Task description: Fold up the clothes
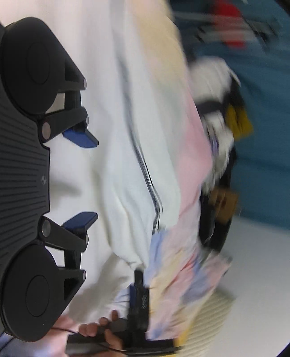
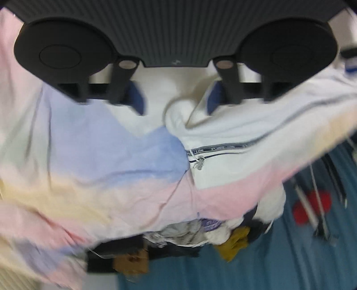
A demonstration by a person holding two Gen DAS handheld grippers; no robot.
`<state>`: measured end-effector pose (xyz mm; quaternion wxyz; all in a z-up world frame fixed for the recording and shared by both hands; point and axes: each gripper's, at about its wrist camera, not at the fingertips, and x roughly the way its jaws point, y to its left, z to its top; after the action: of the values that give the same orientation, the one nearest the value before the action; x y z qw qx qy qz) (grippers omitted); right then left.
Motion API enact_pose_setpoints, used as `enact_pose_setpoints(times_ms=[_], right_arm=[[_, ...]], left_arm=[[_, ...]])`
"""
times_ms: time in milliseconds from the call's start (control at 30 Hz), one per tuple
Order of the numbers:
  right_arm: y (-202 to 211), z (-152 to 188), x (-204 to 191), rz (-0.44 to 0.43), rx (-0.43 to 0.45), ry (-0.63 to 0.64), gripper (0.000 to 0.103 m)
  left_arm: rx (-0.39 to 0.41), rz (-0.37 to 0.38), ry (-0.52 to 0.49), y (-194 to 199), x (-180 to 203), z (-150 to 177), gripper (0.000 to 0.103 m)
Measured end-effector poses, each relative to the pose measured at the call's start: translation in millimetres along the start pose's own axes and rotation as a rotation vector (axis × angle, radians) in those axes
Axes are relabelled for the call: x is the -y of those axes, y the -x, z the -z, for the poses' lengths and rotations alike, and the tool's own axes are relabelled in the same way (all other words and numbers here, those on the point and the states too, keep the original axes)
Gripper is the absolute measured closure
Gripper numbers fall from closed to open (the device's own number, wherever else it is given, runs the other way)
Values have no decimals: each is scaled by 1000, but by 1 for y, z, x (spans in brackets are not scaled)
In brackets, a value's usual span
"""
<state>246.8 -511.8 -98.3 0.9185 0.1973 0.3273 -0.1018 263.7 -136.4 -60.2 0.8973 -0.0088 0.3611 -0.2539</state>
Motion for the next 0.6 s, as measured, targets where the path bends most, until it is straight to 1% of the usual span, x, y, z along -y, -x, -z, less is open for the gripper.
enact_pose_setpoints(times_ms=[67,133,167,233,267,333,400,467,500,600], right_arm=[[18,11,1,2,-7,-38,28],[33,22,-3,23,-24,-82,28],[39,29,-3,20,-35,-132,28],[50,42,-3,4,-59,-249,28],[55,48,-1,-14,-70,-313,28],[66,60,1,-47,-88,-426,28],[80,67,3,-49,-79,-486,28],[93,72,8,-48,-58,-534,28],[100,75,12,-54,-44,-556,28],[111,80,29,-72,-16,-635,27]], left_arm=[[-21,-71,131,52,-37,23,30],[-34,-136,273,100,-72,46,27],[-41,-170,347,124,-90,57,24],[-55,-243,507,170,-123,81,24],[-47,-271,587,194,-137,93,24],[-5,-295,744,237,-160,118,21],[31,-310,906,273,-180,145,17],[62,-312,1044,300,-198,168,16],[79,-314,1093,310,-206,179,16],[101,-343,1175,322,-227,201,16]])
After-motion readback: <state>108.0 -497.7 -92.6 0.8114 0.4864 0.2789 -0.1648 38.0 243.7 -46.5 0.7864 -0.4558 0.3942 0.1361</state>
